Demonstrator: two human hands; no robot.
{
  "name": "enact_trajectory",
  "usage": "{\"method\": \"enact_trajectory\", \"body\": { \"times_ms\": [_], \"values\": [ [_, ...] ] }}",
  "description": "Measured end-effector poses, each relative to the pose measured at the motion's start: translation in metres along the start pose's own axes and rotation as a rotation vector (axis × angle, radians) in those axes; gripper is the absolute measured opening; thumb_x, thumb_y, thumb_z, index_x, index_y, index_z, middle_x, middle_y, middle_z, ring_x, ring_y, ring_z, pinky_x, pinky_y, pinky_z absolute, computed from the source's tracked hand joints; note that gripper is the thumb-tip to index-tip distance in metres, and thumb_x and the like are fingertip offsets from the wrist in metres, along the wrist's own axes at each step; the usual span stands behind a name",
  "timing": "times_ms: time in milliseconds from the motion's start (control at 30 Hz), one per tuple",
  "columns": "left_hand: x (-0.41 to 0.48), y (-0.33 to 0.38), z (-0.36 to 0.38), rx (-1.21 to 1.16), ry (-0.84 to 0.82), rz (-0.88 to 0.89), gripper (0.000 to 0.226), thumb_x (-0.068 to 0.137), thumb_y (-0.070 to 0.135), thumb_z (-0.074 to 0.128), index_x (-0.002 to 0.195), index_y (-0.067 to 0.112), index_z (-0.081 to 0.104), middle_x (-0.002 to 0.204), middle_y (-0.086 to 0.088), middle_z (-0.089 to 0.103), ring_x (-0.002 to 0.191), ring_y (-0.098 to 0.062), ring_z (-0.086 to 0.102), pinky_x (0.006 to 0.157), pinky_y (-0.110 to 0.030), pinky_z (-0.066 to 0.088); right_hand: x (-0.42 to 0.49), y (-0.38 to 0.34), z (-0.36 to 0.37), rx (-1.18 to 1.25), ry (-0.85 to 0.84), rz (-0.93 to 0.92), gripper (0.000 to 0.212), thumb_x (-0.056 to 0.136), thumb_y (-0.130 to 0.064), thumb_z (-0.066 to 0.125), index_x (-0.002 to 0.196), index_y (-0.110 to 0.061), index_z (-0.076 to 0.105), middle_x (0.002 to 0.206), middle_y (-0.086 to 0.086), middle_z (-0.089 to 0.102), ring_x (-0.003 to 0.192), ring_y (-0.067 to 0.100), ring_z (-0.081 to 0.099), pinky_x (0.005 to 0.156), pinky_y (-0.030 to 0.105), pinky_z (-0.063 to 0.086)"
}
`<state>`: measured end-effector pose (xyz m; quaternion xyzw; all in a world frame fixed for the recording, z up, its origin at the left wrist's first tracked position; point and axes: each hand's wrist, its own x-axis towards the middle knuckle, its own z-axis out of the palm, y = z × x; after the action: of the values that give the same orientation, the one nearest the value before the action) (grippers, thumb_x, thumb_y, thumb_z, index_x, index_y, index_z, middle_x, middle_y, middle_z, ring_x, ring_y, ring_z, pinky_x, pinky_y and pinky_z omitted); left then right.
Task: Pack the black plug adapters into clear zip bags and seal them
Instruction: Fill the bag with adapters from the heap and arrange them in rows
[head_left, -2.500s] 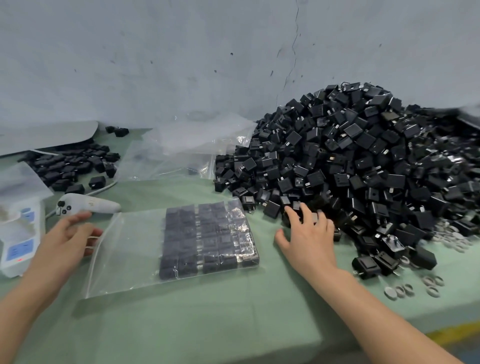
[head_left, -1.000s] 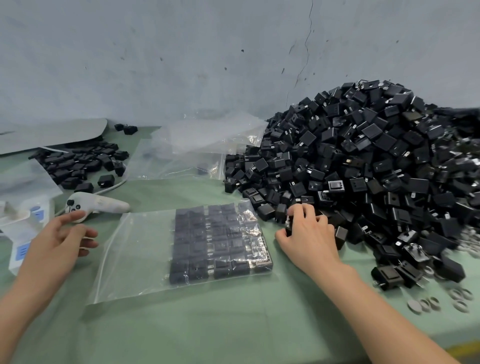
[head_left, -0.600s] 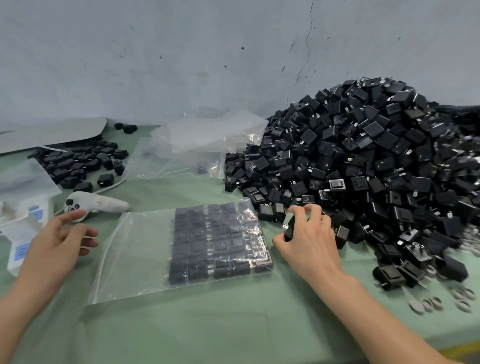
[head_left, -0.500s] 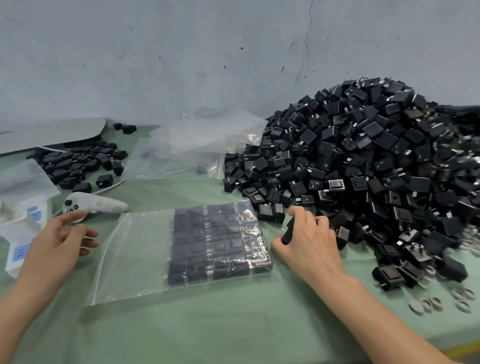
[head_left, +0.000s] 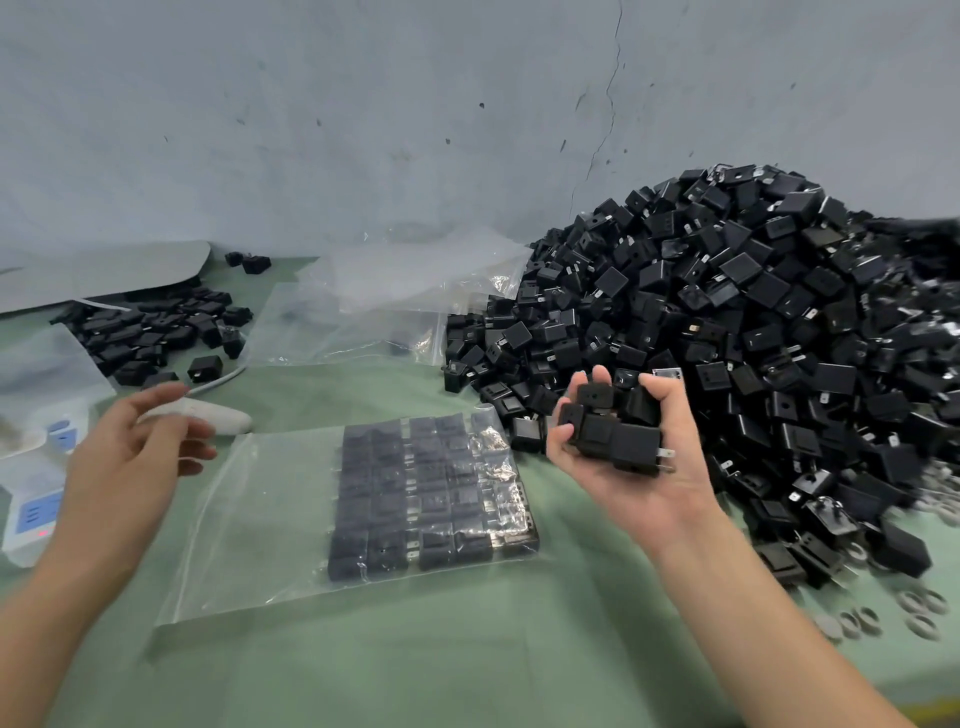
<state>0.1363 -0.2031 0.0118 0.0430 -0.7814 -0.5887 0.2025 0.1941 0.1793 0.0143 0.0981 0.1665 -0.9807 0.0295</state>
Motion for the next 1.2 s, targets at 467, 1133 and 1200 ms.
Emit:
{"method": "enact_trajectory", "body": {
  "times_ms": [467, 1133, 1200],
  "values": [
    [-0.122, 0.103, 0.098, 0.173, -0.680, 0.461, 0.041, 0.087, 0.061, 0.047, 0.128, 0.056, 0.046, 0.087, 0.013, 0.064, 0.072, -0.011, 0.061, 0.066, -0.032, 0.052, -0.009, 0.077, 0.043, -0.081, -0.114, 0.058, 0.033, 0.067, -0.035, 0.075, 0.097, -0.023, 0.072, 0.101, 0.005, 0.071, 0.077, 0.022, 0.066, 0.075, 0.036, 0.055],
    [-0.132, 0.059, 0.095, 0.064, -0.669, 0.213, 0.035, 0.085, 0.047, 0.055, 0.119, 0.041, 0.049, 0.076, 0.002, 0.064, 0.061, -0.016, 0.055, 0.059, -0.022, 0.044, 0.001, 0.107, 0.043, -0.366, 0.188, 0.003, 0.031, 0.079, -0.038, 0.067, 0.102, -0.020, 0.058, 0.090, 0.005, 0.051, 0.067, 0.020, 0.047, 0.055, 0.026, 0.040],
    [-0.128, 0.059, 0.095, -0.146, -0.652, -0.021, 0.020, 0.092, 0.024, 0.055, 0.109, 0.036, 0.055, 0.076, -0.006, 0.068, 0.062, -0.021, 0.060, 0.056, -0.030, 0.051, 0.004, 0.106, 0.045, -0.410, 0.204, 0.007, 0.029, 0.082, -0.041, 0.064, 0.102, -0.020, 0.056, 0.085, 0.004, 0.050, 0.053, 0.018, 0.047, 0.044, 0.021, 0.037]
  ]
}}
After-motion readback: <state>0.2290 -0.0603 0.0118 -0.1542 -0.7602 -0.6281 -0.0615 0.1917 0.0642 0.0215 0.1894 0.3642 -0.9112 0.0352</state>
